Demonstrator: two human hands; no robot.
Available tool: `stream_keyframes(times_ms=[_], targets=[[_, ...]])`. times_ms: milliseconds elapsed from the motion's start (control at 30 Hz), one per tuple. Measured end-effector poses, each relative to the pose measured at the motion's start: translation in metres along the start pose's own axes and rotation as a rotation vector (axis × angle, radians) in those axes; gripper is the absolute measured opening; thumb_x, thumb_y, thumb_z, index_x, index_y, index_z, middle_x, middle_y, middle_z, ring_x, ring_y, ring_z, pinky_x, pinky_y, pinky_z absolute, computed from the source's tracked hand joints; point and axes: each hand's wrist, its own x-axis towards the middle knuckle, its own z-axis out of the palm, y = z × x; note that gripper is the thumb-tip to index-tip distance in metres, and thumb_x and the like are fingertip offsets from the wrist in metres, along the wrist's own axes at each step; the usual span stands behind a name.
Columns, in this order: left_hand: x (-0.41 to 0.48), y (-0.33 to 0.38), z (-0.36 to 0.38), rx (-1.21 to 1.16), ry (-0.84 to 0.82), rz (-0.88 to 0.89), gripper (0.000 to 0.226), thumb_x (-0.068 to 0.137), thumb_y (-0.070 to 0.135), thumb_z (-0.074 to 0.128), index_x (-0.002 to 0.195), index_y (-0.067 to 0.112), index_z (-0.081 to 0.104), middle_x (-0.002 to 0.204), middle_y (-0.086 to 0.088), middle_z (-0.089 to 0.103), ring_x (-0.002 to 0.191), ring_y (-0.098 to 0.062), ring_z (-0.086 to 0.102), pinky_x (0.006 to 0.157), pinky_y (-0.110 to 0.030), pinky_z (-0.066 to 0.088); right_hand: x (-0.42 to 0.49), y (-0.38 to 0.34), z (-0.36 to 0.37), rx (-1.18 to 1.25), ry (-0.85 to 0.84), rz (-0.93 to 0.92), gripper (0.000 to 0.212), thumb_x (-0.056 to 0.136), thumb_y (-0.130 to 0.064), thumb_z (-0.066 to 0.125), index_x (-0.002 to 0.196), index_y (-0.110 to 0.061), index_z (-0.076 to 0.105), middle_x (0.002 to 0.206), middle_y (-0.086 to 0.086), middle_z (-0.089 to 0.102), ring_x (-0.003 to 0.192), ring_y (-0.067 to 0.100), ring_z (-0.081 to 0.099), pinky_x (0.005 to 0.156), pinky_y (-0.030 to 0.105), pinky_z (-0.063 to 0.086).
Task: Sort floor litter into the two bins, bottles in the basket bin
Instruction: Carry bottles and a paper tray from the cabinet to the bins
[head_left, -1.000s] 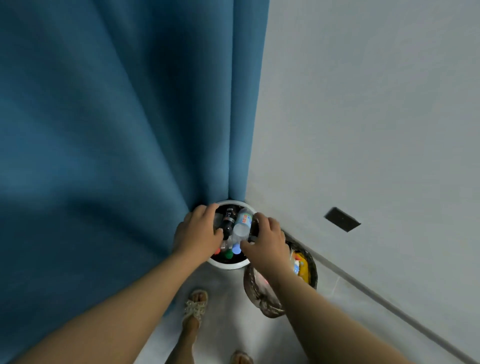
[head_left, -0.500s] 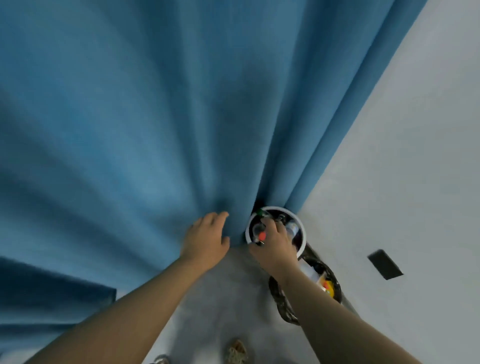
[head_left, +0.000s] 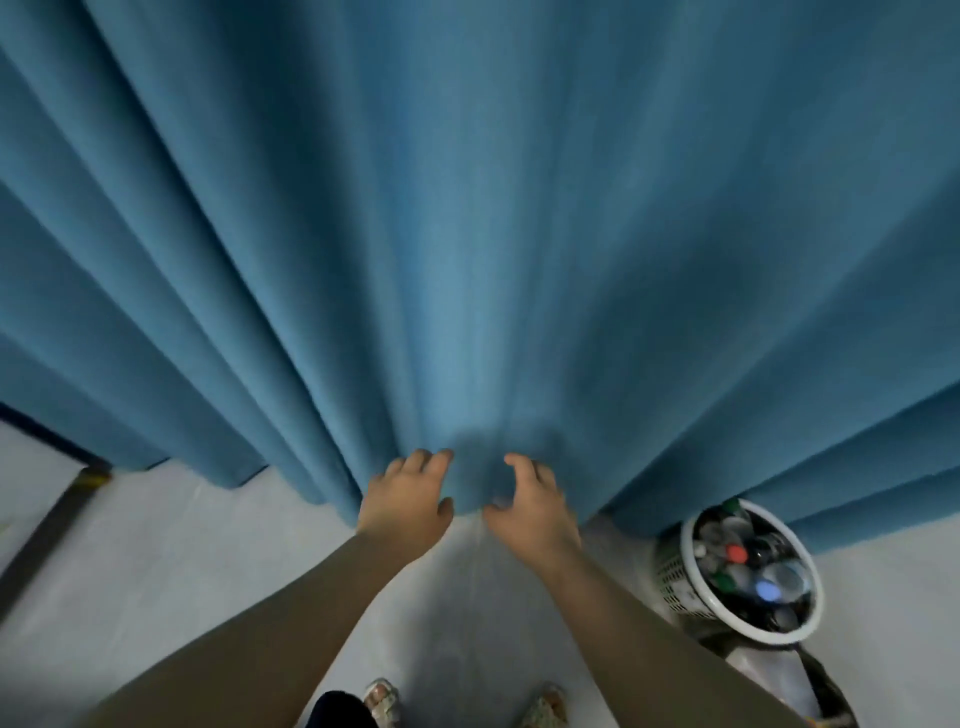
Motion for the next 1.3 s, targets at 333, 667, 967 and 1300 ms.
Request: stream_keyframes(times_ms=[333, 667, 967, 1300], targets=[[-0.078, -0.200, -0.040, -0.095, 0.109, -0.415, 0.056, 0.093, 0.034, 0.043, 0.144, 0.026, 0.022, 0.149, -0.001, 0.033, 0.132, -0.025, 0.037, 0.106, -0.038, 0.033, -0.015, -0.176, 0.132, -0.156, -0.215, -0.336, 0.056, 0.080, -0.033, 0.060, 0.132, -0.026, 0.038, 0.137, 0.000, 0.039, 0.124, 0.024, 0.044, 0.101, 0.035, 0.040], [-0.160, -0.333, -0.056, -0.228, 0.219, -0.860, 0.056, 0.094, 0.034, 0.045, 0.145, 0.027, 0.022, 0.148, -0.002, 0.036, 0.132, -0.024, 0.040, 0.108, -0.038, 0.034, -0.036, -0.315, 0.240, -0.365, -0.468, -0.674, 0.056, 0.085, -0.031, 0.057, 0.136, -0.026, 0.034, 0.142, 0.001, 0.034, 0.126, 0.025, 0.040, 0.102, 0.035, 0.037], [-0.171, -0.457, -0.084, -0.276, 0.315, -1.091, 0.057, 0.094, 0.034, 0.044, 0.145, 0.025, 0.023, 0.148, -0.001, 0.035, 0.133, -0.025, 0.038, 0.110, -0.039, 0.031, -0.013, -0.442, 0.331, -0.450, -0.609, -0.876, 0.056, 0.086, -0.030, 0.058, 0.136, -0.025, 0.034, 0.143, 0.002, 0.032, 0.127, 0.023, 0.040, 0.103, 0.035, 0.039], [-0.169, -0.585, -0.123, -0.333, 0.365, -1.267, 0.055, 0.091, 0.030, 0.043, 0.144, 0.026, 0.026, 0.144, -0.001, 0.040, 0.128, -0.026, 0.042, 0.102, -0.036, 0.035, 0.013, -0.580, 0.410, -0.539, -0.677, -1.034, 0.053, 0.086, -0.029, 0.056, 0.135, -0.024, 0.035, 0.140, 0.002, 0.035, 0.126, 0.024, 0.041, 0.100, 0.034, 0.039]])
